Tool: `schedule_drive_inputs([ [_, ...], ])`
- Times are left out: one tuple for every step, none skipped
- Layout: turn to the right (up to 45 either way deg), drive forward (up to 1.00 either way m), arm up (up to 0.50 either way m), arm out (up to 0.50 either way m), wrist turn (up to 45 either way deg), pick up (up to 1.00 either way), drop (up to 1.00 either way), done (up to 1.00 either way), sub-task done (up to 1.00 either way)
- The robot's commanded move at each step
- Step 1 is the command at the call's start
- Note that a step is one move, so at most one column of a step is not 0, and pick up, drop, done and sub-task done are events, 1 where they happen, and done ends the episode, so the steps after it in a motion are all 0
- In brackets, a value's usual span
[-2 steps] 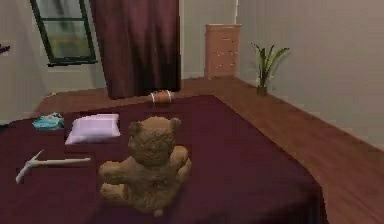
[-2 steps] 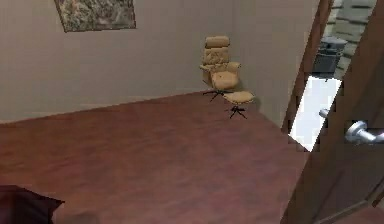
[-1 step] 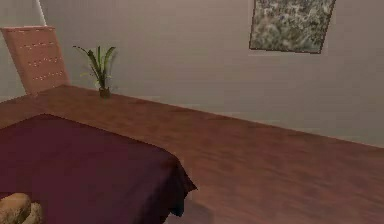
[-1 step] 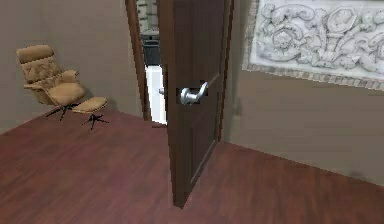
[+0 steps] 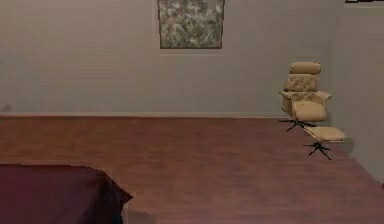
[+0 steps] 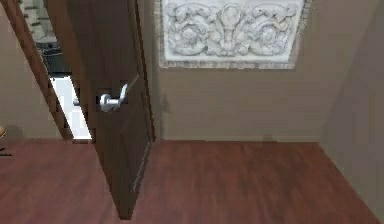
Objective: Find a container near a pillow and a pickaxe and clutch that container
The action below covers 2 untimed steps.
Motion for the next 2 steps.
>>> schedule_drive_inputs([
  [0.0, 1.00, 0.00, 0.00, 0.0, 0.00, 0.00, 0.00, 0.00],
  [6.0, 0.00, 0.00, 0.00, 0.0, 0.00, 0.00, 0.00, 0.00],
])
